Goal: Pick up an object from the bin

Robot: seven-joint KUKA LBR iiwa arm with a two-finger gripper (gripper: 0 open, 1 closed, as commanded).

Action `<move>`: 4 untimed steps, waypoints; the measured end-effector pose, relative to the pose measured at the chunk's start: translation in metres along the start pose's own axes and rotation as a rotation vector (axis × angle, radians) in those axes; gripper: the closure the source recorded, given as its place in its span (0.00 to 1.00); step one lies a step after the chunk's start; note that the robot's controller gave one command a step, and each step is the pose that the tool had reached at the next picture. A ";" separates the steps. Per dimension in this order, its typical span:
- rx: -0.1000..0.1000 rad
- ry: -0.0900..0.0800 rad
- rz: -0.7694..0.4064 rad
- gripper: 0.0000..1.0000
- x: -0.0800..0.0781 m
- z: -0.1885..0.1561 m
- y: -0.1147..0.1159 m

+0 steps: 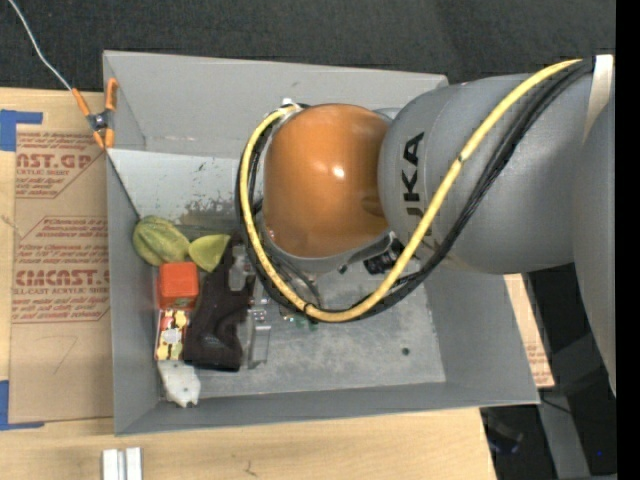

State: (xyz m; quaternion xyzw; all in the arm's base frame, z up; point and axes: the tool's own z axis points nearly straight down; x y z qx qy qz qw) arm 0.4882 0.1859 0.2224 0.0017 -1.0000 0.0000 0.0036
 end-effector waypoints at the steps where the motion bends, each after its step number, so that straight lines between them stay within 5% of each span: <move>1: -0.002 -0.008 0.003 0.00 -0.002 -0.004 -0.001; 3: -0.002 -0.010 -0.360 0.00 -0.072 0.152 -0.049; 4: 0.000 -0.011 -0.632 0.00 -0.083 0.151 -0.058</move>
Offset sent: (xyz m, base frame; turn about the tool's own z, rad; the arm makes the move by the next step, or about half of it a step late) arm 0.0474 -0.0346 -0.1524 -0.3387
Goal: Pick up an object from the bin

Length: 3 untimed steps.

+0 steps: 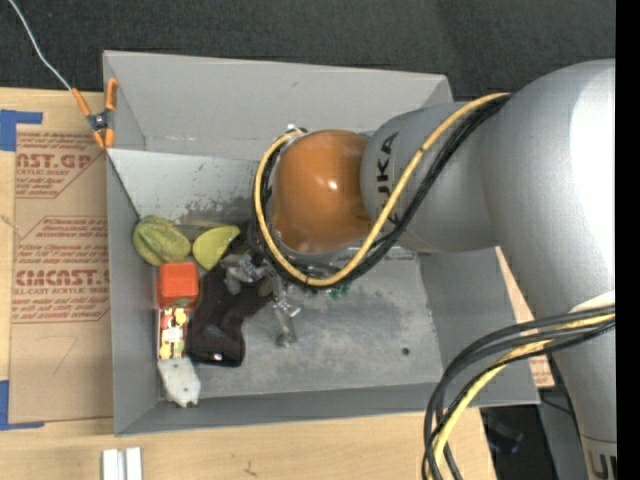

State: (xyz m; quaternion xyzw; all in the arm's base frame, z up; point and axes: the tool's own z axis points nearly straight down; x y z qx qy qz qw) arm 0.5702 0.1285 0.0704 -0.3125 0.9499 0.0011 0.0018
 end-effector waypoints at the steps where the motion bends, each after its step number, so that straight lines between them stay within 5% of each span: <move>1: -0.003 -0.001 0.271 0.00 0.003 0.000 0.015; 2: 0.000 -0.007 0.001 1.00 -0.002 -0.001 0.001; 3: 0.000 -0.008 0.001 1.00 -0.002 -0.001 0.001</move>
Offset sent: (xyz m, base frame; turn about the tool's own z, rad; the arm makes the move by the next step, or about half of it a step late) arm 0.0000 0.0000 0.0000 0.0000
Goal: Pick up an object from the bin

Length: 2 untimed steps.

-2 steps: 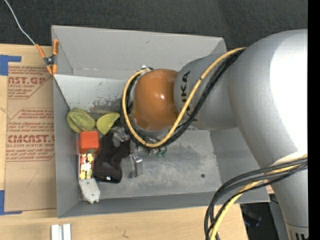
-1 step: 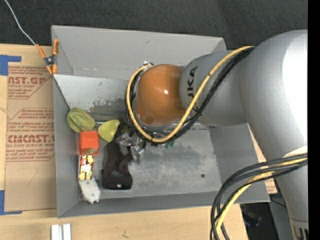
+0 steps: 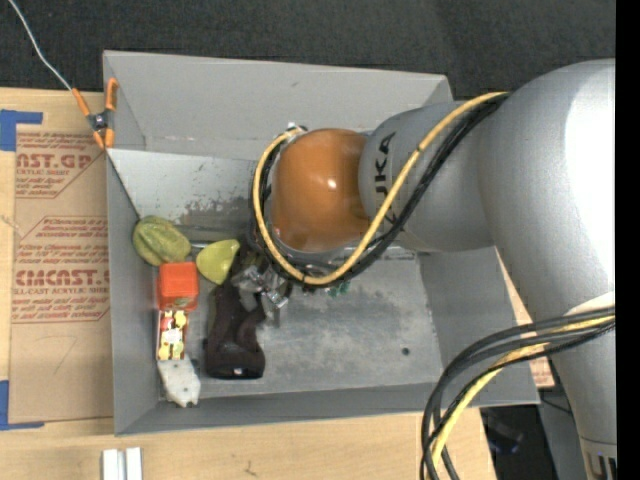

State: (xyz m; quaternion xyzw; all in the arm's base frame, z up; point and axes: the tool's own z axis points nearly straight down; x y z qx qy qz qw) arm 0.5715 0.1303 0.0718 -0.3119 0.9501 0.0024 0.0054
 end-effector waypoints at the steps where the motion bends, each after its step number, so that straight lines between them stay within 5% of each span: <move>1: -0.001 0.002 0.000 1.00 0.001 -0.002 0.000; 2: -0.003 0.007 0.000 1.00 0.002 -0.019 0.001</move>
Offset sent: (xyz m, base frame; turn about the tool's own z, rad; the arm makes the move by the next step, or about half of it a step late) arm 0.0001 0.0001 0.0560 0.0000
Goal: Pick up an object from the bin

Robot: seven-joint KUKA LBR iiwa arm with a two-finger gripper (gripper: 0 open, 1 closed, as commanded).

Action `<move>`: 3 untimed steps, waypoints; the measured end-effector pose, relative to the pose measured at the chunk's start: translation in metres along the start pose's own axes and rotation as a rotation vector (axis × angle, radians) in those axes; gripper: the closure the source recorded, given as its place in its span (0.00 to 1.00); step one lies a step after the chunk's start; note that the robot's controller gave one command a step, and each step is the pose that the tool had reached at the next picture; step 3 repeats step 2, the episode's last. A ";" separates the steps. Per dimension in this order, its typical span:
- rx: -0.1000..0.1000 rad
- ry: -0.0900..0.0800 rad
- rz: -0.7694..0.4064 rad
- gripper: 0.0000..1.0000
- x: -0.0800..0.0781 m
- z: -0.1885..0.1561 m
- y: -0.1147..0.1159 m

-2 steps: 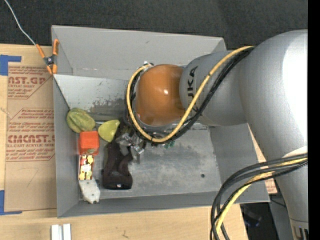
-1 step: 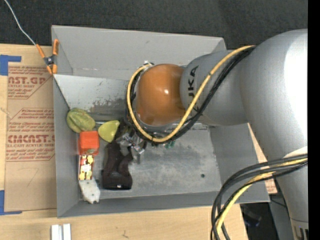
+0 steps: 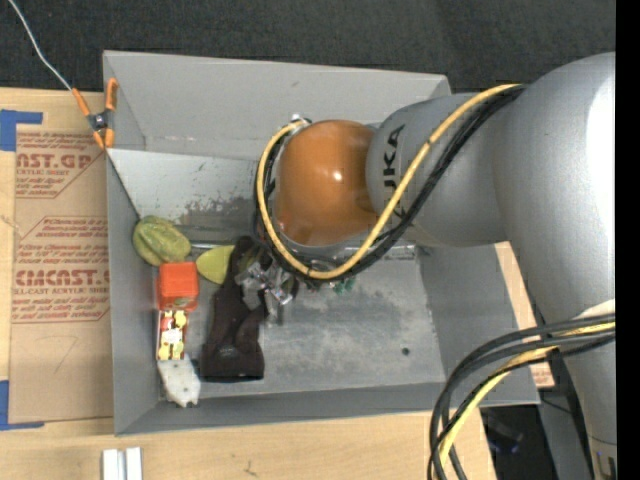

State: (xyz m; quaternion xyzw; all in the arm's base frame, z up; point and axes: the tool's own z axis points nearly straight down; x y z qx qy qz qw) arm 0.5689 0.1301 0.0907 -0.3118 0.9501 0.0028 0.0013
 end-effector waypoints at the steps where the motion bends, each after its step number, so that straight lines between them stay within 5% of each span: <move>1: 0.001 -0.003 0.000 1.00 -0.001 -0.022 0.000; 3: 0.002 -0.004 0.000 1.00 -0.002 -0.039 0.000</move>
Offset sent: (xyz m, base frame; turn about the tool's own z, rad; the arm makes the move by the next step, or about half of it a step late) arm 0.0001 0.0001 0.0251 0.0000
